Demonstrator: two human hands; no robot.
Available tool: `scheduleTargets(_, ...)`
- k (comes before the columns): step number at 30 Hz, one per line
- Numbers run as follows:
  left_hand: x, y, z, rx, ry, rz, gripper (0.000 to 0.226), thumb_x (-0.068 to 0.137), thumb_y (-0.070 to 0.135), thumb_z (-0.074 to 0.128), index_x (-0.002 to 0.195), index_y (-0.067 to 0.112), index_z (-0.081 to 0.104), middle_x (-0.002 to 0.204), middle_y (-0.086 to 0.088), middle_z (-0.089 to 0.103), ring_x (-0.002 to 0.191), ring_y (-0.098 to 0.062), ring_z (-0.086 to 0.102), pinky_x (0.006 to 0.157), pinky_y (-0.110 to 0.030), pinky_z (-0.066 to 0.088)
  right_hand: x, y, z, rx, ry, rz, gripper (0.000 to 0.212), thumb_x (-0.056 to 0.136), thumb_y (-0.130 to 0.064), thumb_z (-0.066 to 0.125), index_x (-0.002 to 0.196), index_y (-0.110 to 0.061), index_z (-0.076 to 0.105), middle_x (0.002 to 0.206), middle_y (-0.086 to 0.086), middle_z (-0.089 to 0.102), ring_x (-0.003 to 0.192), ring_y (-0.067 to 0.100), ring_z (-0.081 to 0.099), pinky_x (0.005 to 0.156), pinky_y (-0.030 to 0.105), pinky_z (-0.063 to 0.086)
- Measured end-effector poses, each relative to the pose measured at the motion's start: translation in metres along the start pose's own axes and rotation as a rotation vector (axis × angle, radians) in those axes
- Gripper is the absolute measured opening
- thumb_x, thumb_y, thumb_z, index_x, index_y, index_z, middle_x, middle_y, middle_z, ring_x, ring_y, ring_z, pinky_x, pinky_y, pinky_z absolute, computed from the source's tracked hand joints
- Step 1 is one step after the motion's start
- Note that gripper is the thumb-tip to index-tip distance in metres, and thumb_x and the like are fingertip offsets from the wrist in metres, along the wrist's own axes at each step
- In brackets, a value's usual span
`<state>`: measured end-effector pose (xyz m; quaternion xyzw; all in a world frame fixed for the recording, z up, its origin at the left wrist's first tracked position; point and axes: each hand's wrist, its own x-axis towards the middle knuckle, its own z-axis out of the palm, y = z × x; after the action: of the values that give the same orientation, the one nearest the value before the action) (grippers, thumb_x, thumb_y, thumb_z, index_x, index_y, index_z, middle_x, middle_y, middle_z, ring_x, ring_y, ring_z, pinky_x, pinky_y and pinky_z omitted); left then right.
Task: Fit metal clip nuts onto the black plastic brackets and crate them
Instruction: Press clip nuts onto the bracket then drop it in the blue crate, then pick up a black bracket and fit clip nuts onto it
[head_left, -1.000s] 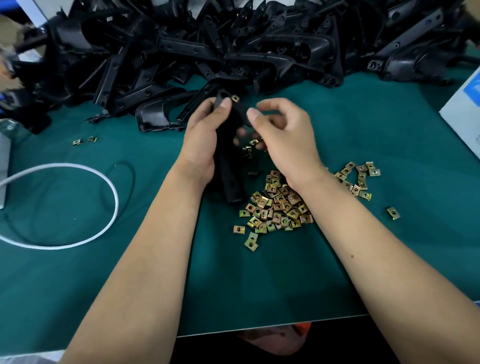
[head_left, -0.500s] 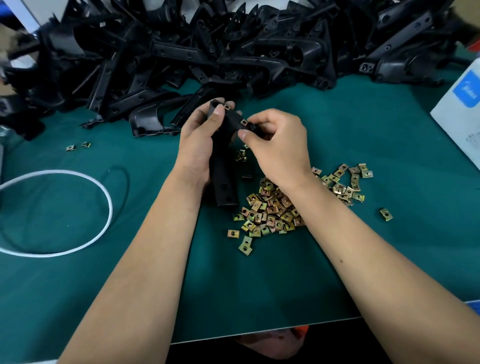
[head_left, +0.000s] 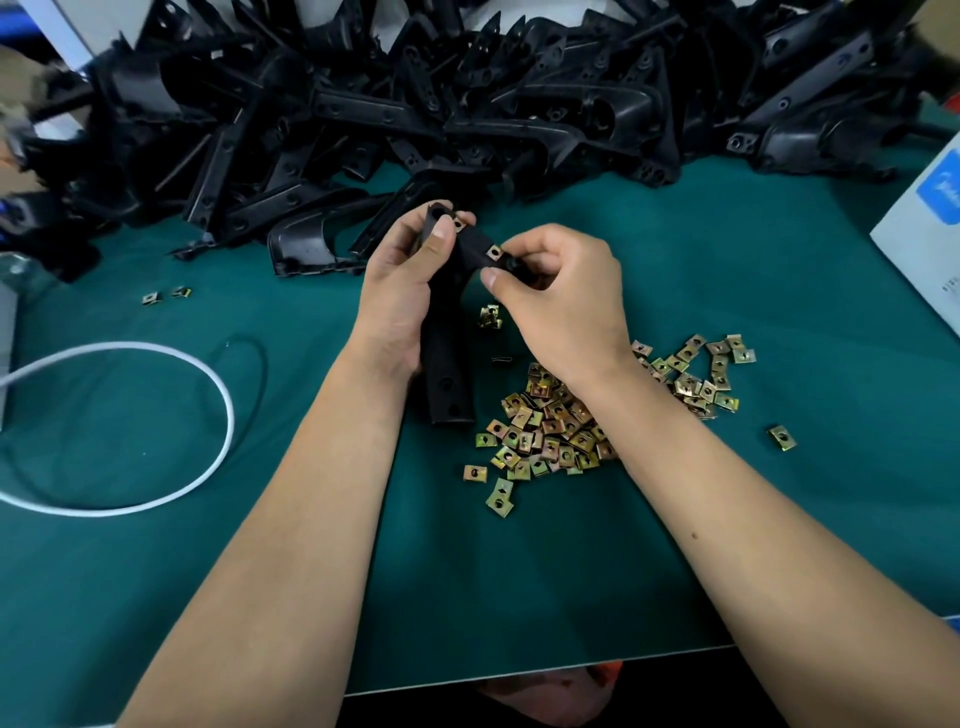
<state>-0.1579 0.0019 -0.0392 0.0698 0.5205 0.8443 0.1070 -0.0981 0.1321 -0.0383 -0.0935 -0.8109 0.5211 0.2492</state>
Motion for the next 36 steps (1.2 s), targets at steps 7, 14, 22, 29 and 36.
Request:
scheduleTargets(7, -0.005, 0.002, 0.004, 0.072, 0.042, 0.007, 0.009, 0.103, 0.007, 0.057, 0.104, 0.013, 0.064, 0.107, -0.006, 0.072, 0.089, -0.02, 0.067, 0.085, -0.034, 0.058, 0.003, 0.003, 0.0, -0.021, 0.002, -0.065, 0.016, 0.085, -0.029, 0.083, 0.09, -0.017, 0.075, 0.074, -0.012, 0.073, 0.07, 0.0, 0.068, 0.064, 0.01, 0.048)
scheduleTargets(14, -0.005, 0.004, 0.029, 0.211, 0.067, 0.083, 0.007, 0.102, 0.004, 0.06, 0.106, 0.008, 0.063, 0.101, -0.004, 0.074, 0.088, -0.014, 0.068, 0.083, -0.03, 0.058, 0.008, 0.0, -0.021, -0.134, -0.091, -0.084, 0.017, 0.095, -0.032, 0.072, 0.092, -0.016, 0.069, 0.081, -0.008, 0.07, 0.076, 0.009, 0.065, 0.071, 0.031, 0.053)
scheduleTargets(22, -0.025, -0.008, 0.161, 0.381, -0.144, 0.224, 0.007, 0.097, 0.003, 0.065, 0.101, 0.008, 0.063, 0.113, -0.025, 0.069, 0.107, -0.032, 0.068, 0.102, -0.042, 0.055, -0.002, 0.0, -0.135, -0.129, 0.146, -0.02, 0.015, 0.095, -0.031, 0.071, 0.098, -0.018, 0.065, 0.077, -0.014, 0.06, 0.07, 0.002, 0.052, 0.066, 0.022, 0.039)
scheduleTargets(29, -0.116, -0.083, 0.339, 0.393, -0.612, 0.215, 0.003, 0.099, 0.008, 0.063, 0.1, 0.005, 0.063, 0.093, -0.001, 0.065, 0.088, -0.012, 0.062, 0.089, -0.029, 0.052, -0.097, 0.042, -0.297, 0.041, 0.687, -0.016, 0.005, 0.095, -0.023, 0.065, 0.098, -0.019, 0.066, 0.077, -0.011, 0.067, 0.067, 0.006, 0.057, 0.063, 0.025, 0.045)
scheduleTargets(36, -0.234, -0.22, 0.404, 1.003, -1.305, 0.198, 0.05, 0.103, 0.047, 0.055, 0.14, 0.015, 0.051, 0.138, -0.018, 0.052, 0.129, -0.035, 0.052, 0.107, -0.044, 0.043, -0.252, 0.158, -0.393, 0.183, 0.953, 0.516, 0.015, 0.099, -0.019, 0.062, 0.087, -0.012, 0.068, 0.077, 0.008, 0.064, 0.077, 0.02, 0.056, 0.067, 0.037, 0.046)
